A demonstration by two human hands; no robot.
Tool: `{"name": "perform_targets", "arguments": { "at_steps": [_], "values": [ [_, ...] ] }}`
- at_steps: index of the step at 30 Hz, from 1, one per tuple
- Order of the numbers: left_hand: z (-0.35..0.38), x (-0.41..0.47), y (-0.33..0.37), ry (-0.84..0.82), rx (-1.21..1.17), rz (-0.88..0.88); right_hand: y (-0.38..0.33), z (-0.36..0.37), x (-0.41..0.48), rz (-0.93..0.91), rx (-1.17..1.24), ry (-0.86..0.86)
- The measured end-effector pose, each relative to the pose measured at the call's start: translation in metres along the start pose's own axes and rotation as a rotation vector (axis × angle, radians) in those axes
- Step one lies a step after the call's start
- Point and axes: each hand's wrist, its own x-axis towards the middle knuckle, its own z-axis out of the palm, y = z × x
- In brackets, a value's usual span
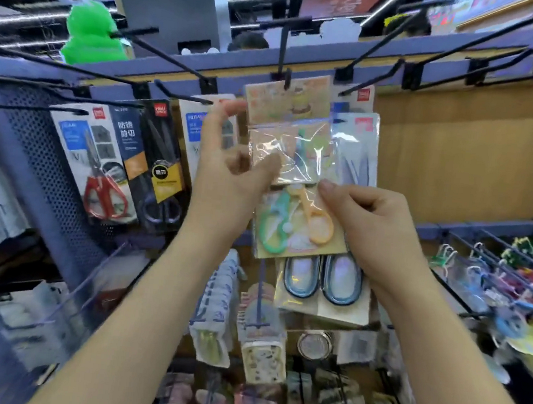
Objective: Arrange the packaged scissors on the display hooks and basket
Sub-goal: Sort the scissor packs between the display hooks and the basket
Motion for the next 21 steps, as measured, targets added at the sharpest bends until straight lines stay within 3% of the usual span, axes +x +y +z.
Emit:
{"name": "perform_targets", "arguments": {
  "at_steps": [6, 9, 16, 21],
  "values": [
    [0.003, 0.013, -0.022, 0.067, 0.248, 0.054, 0.016, -0.009, 0.003, 0.048, -0.109, 0.125],
    [0.005, 0.023, -0.015, 0.025, 0.382, 0.114, 0.025, -0.020, -0.002, 0.084, -0.094, 0.164],
    [0.014, 0.065, -0.044, -0.053, 0.630, -0.068, 0.040, -0.034, 0.001, 0.097, -0.092, 0.175],
    [0.025, 0.091, -0.069, -0.046, 0.844, -0.067, 0.048, -0.042, 0.001, 0.029, -0.092, 0.183]
  ]
}}
